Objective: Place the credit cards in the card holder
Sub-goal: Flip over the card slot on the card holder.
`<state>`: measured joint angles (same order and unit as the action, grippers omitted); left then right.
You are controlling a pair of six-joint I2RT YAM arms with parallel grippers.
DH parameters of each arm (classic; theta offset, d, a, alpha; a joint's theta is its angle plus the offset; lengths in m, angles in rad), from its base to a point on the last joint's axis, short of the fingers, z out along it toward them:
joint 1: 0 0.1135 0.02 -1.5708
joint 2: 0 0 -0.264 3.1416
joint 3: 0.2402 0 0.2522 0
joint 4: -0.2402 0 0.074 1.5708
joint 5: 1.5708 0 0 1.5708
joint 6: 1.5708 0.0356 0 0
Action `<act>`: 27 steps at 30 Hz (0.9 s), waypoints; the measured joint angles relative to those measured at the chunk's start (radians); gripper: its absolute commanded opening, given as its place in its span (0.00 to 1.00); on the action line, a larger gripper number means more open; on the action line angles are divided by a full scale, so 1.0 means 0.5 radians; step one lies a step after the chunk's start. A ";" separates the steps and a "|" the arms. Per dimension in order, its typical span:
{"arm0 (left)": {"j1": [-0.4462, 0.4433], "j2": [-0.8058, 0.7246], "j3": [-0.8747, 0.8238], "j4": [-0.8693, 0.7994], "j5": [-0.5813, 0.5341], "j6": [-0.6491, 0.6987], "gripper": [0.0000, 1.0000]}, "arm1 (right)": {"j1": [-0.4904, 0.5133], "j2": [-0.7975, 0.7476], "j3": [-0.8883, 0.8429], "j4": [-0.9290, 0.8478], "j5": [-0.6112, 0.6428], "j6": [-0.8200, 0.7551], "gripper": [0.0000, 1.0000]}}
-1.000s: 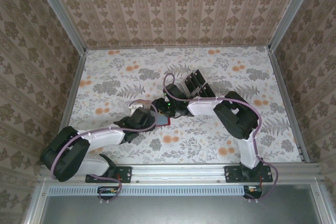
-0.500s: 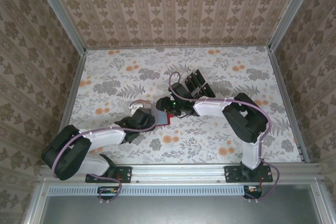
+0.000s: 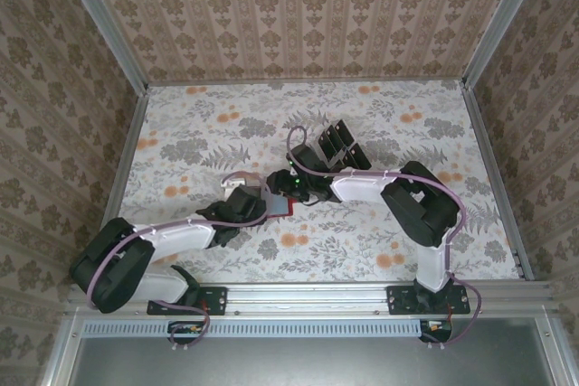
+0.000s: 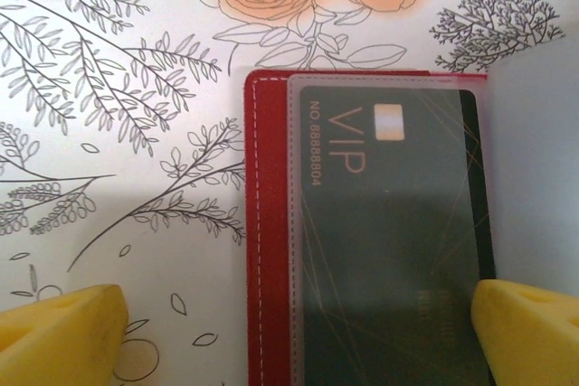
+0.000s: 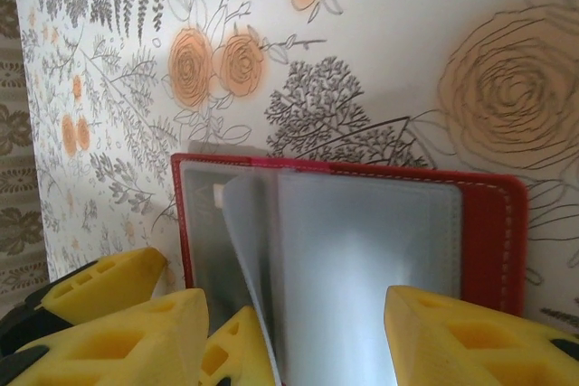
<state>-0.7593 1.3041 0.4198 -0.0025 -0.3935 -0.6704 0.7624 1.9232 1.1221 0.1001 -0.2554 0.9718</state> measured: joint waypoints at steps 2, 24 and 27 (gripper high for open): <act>0.000 -0.044 0.000 -0.025 0.000 0.000 1.00 | 0.019 0.033 0.050 0.001 -0.015 0.001 0.55; 0.018 -0.966 -0.095 -0.508 -0.140 -0.130 0.99 | 0.209 0.494 0.671 -0.156 -0.028 -0.001 0.54; 0.032 -0.998 -0.102 -0.528 -0.143 -0.151 0.99 | 0.209 0.525 0.695 -0.163 -0.034 -0.008 0.54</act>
<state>-0.7433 0.8051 0.3687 -0.2665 -0.4652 -0.7460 0.8669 2.1857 1.4696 0.0185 -0.2726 0.9680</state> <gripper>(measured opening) 0.995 0.545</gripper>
